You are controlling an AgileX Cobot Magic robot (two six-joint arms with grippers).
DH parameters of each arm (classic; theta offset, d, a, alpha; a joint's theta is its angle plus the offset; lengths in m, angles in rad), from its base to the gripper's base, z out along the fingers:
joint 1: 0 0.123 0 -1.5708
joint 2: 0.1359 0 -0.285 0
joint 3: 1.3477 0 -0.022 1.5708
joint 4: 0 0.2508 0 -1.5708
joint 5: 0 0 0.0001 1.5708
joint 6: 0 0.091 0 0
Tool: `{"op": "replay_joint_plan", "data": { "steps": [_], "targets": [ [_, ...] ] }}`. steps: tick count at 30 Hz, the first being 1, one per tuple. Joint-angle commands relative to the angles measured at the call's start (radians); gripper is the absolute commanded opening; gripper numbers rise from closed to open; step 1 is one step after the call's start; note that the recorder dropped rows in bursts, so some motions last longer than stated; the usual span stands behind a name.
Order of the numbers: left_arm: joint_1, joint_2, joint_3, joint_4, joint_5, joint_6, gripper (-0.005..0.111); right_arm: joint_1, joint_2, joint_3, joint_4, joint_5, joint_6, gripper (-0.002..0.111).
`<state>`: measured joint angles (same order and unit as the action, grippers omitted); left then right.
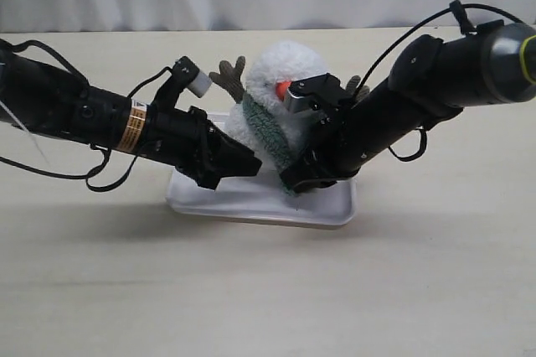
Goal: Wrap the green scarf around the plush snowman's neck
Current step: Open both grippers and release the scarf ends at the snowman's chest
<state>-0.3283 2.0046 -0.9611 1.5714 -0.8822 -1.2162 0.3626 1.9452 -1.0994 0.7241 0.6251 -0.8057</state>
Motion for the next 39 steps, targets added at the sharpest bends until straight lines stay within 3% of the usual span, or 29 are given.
{"op": "replay_joint_plan", "data": {
  "steps": [1, 5, 7, 17, 18, 24, 27, 32, 39],
  "targets": [
    [0.043, 0.0, -0.001, 0.02, -0.112, -0.017, 0.028, 0.001, -0.006, -0.004, -0.05, -0.003, 0.044, 0.004],
    [0.081, 0.0, -0.001, 0.012, -0.132, -0.019, 0.028, 0.001, -0.003, 0.022, -0.033, -0.031, 0.052, 0.004],
    [0.083, 0.0, -0.001, -0.002, -0.13, -0.019, 0.028, 0.001, 0.013, 0.057, -0.039, -0.09, 0.052, 0.004],
    [0.083, 0.0, -0.001, -0.004, -0.088, -0.019, 0.028, 0.001, -0.003, 0.024, 0.001, -0.037, 0.06, 0.006],
    [0.083, 0.0, -0.001, -0.004, -0.088, -0.019, 0.028, 0.001, -0.009, 0.024, 0.001, -0.037, 0.06, 0.009],
    [0.083, 0.0, -0.001, -0.003, -0.088, -0.019, 0.028, 0.001, -0.101, 0.011, -0.013, 0.045, 0.093, 0.06],
    [0.083, 0.0, -0.001, -0.003, -0.088, -0.019, 0.028, 0.001, -0.143, 0.006, -0.072, 0.106, 0.214, 0.069],
    [0.083, 0.0, -0.001, -0.003, -0.088, -0.019, 0.028, 0.001, -0.167, 0.006, -0.162, 0.347, 0.348, 0.066],
    [0.083, 0.0, -0.001, -0.001, -0.088, -0.019, 0.028, 0.001, -0.168, 0.006, -0.155, 0.596, 0.358, 0.058]
  ]
}}
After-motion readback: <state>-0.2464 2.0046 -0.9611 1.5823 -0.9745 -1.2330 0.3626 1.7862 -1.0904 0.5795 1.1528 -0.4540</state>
